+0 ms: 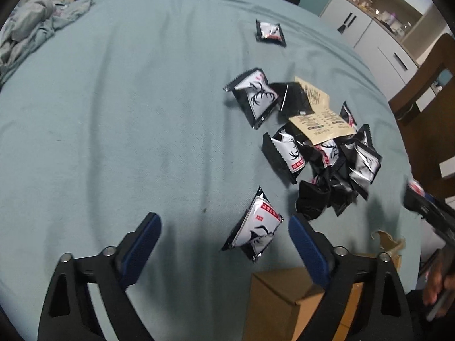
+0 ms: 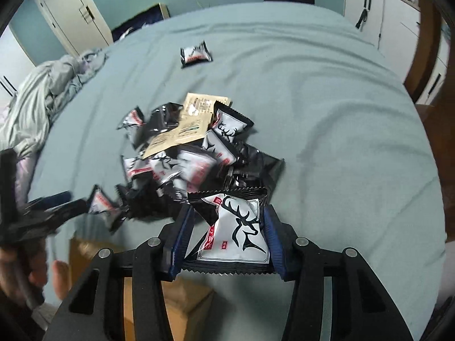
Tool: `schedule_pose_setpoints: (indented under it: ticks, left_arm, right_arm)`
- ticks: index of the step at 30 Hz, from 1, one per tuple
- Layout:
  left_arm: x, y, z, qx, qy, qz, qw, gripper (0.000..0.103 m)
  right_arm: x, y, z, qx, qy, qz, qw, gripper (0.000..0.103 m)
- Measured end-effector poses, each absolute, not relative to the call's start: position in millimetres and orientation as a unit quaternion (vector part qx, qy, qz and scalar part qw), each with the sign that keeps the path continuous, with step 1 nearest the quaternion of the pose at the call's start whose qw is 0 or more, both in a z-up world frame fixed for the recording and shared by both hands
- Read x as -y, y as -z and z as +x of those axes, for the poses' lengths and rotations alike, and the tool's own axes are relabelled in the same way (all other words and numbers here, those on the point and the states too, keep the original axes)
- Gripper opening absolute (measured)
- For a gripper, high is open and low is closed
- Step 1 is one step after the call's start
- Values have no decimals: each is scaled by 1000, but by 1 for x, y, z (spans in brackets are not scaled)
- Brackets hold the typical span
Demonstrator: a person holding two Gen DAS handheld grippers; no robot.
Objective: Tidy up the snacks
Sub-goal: 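Grasp a white deer snack packet with the right tool while the left tool grasps another, then carry the packets to the box and release them from both tools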
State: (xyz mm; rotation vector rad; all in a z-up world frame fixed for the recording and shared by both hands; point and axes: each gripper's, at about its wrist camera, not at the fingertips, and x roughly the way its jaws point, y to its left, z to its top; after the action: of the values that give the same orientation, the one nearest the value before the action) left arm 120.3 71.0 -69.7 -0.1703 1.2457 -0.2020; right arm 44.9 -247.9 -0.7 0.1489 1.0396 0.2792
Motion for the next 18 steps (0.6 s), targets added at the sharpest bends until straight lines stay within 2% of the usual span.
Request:
schedule_pose_setpoints:
  ticks: [5, 7, 8, 10, 11, 18]
  left_arm:
    - [-55, 84, 127, -595, 129, -73, 790, 86]
    - [-48, 87, 128, -596, 138, -62, 788, 81]
    - [-47, 89, 130, -598, 143, -69, 785, 76]
    - [-46, 93, 133, -607, 156, -89, 774, 57]
    - [-46, 94, 134, -611, 155, -91, 771, 36]
    - [-56, 85, 124, -597, 143, -102, 783, 32]
  right_arm:
    - [266, -33, -11, -451, -144, 75, 877, 47]
    - [276, -41, -34, -436, -149, 92, 883, 48]
    - [278, -40, -47, -433, -148, 100, 884, 48]
    - [284, -40, -62, -427, -147, 113, 885, 48]
    - [284, -41, -67, -425, -150, 118, 885, 48]
    - [267, -23, -48, -457, -147, 110, 870, 48]
